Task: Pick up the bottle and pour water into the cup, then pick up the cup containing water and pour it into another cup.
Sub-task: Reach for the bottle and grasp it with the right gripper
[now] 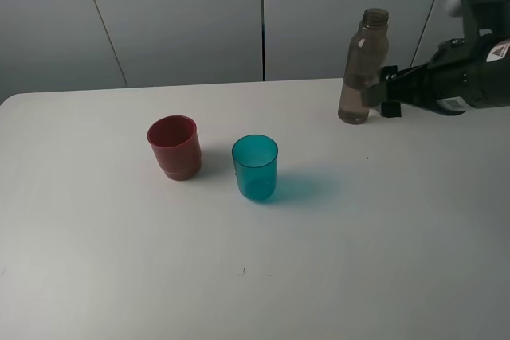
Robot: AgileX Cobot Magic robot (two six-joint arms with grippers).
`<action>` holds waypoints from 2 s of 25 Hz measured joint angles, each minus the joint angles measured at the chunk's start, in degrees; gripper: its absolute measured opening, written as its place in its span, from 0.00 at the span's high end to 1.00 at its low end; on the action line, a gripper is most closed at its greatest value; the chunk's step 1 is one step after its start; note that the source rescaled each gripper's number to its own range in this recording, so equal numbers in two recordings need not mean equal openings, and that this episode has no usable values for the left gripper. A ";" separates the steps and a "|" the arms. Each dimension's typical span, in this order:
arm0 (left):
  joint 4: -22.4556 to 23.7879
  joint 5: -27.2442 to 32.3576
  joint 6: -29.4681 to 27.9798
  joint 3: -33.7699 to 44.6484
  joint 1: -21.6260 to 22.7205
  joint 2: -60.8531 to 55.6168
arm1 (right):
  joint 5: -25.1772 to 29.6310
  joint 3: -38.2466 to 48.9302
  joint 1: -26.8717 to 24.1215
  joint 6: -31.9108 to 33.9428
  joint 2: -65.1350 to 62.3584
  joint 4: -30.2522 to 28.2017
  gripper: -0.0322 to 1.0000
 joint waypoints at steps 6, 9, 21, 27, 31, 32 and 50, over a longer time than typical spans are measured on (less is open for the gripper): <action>0.00 0.00 0.23 0.00 0.00 0.00 | -11.92 0.00 0.08 0.00 12.05 -1.00 0.02; 0.00 0.00 0.23 0.00 0.00 0.00 | -18.41 0.00 0.08 0.00 16.66 -1.00 0.02; 0.00 0.00 0.13 0.00 0.00 0.00 | -45.35 0.00 0.08 1.47 31.40 -1.33 0.02; 0.00 0.00 0.13 0.00 0.00 0.00 | -51.62 0.00 0.08 3.03 36.02 -1.22 0.02; 0.00 0.00 0.13 0.00 0.00 0.00 | -52.63 -1.08 0.08 3.13 38.08 -1.07 0.02; 0.00 0.00 0.13 0.00 0.00 0.00 | -52.63 -1.83 0.08 3.13 38.54 -1.07 0.02; 0.00 0.00 0.13 0.00 0.00 0.00 | -51.99 -8.97 0.08 -0.61 42.27 5.15 0.02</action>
